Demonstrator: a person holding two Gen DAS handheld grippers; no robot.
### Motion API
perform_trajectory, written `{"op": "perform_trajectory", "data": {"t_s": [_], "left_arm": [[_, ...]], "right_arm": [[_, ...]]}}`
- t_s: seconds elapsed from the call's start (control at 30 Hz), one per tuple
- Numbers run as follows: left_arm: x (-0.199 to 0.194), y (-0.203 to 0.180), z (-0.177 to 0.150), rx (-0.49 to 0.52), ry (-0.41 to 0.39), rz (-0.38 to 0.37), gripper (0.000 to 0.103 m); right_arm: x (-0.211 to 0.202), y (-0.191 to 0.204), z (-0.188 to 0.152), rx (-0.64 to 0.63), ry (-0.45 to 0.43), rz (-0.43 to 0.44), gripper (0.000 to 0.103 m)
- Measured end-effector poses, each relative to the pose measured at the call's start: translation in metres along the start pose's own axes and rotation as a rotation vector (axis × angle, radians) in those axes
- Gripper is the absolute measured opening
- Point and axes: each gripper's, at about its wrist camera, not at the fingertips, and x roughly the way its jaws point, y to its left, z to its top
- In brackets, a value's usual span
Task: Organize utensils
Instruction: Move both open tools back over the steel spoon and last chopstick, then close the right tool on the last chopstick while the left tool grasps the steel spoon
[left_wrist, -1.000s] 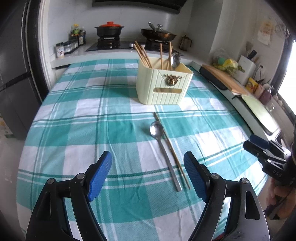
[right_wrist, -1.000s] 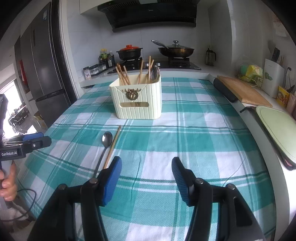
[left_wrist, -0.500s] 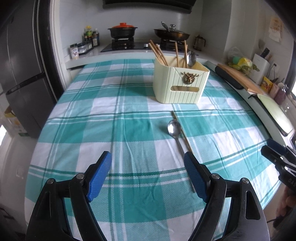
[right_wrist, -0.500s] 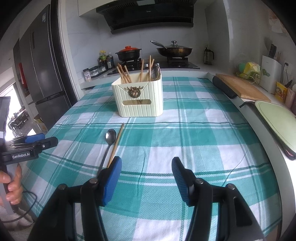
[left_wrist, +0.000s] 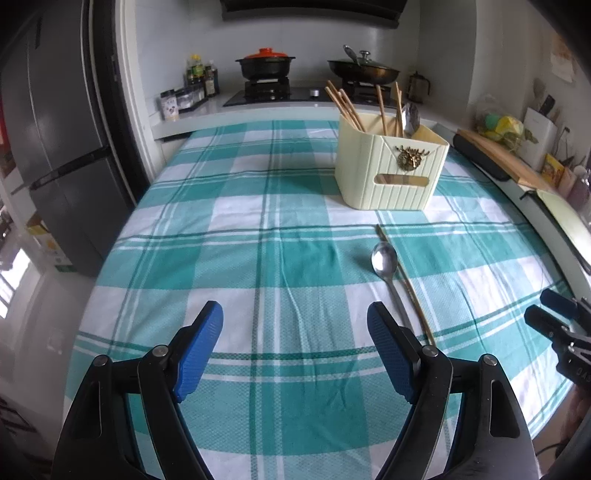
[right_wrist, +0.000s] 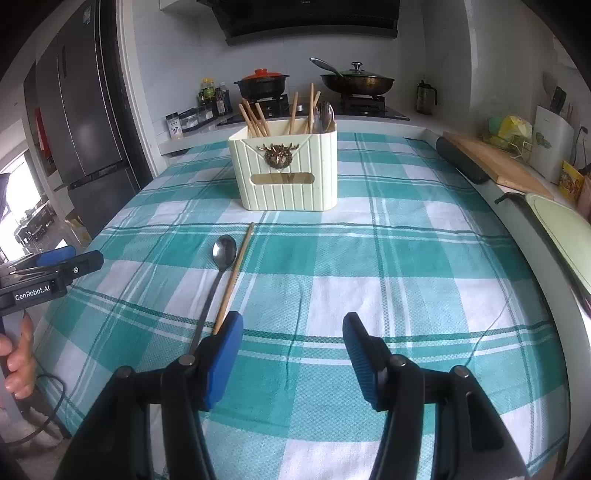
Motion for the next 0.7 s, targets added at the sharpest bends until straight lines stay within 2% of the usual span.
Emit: {"op": "perform_trajectory", "data": {"t_s": [0.1, 0.3, 0.33, 0.37, 0.4, 0.57, 0.7], "left_arm": [[0.001, 0.004, 0.001, -0.007, -0.004, 0.004, 0.083], [0.009, 0.02, -0.001, -0.075, 0.028, -0.035, 0.084], [0.01, 0.022, -0.002, -0.084, 0.033, -0.036, 0.084], [0.012, 0.023, -0.002, -0.092, 0.038, -0.04, 0.084], [0.013, 0.023, -0.002, -0.098, 0.042, -0.047, 0.084], [0.016, 0.02, -0.004, -0.098, 0.053, -0.069, 0.084], [0.015, 0.018, -0.005, -0.092, 0.056, -0.066, 0.084]], "right_arm": [[0.005, 0.003, -0.001, -0.01, 0.012, 0.004, 0.057], [0.033, 0.014, 0.001, -0.044, 0.062, 0.031, 0.056], [0.04, 0.017, 0.004, -0.054, 0.072, 0.04, 0.05], [0.048, 0.02, 0.008, -0.061, 0.087, 0.054, 0.039], [0.057, 0.022, 0.012, -0.063, 0.103, 0.07, 0.035], [0.103, 0.041, 0.038, -0.087, 0.158, 0.128, 0.03], [0.137, 0.058, 0.043, -0.157, 0.225, 0.138, 0.024]]}}
